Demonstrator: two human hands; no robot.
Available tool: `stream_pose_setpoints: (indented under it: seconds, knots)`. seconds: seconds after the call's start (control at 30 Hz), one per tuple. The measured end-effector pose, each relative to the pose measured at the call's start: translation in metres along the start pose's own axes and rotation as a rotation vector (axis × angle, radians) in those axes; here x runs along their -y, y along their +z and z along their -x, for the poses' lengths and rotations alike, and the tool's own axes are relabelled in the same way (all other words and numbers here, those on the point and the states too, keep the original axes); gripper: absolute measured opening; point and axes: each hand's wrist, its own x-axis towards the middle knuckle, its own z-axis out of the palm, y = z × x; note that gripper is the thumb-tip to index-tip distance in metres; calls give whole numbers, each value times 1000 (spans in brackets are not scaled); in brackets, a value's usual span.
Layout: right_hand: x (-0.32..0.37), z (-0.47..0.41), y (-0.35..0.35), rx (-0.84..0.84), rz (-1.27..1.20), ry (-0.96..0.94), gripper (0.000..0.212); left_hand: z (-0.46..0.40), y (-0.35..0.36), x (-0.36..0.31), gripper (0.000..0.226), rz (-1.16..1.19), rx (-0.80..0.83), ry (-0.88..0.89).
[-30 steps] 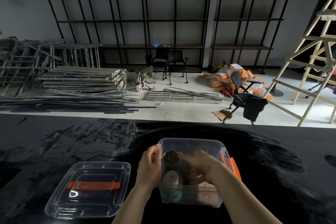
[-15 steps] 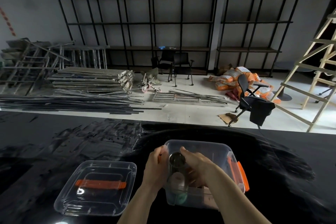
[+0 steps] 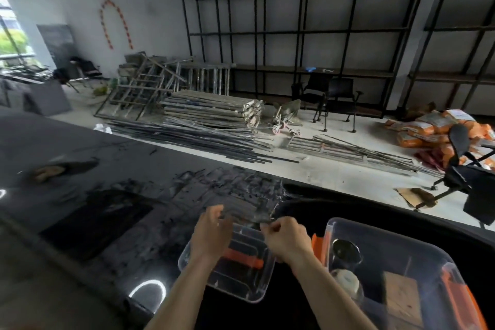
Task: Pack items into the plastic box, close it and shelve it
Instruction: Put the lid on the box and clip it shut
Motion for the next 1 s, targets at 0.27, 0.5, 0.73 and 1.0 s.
stream_pose_setpoints:
  seconds: [0.27,0.5,0.73,1.0]
  knots:
    - [-26,-8,44,74,64,288,53,-13,-23,86,64,-195,84,-238]
    - [-15,-19,41,31,-78,305,23,-27,-24,78,46,-241,38,-271]
    - [21,-43,-43,-288,-316,183,14,-61,-41,-12,24,-58,-81,-159]
    - [-44,-34,-181,-669,-435,210,32,-46,9,-137,18,414,104,26]
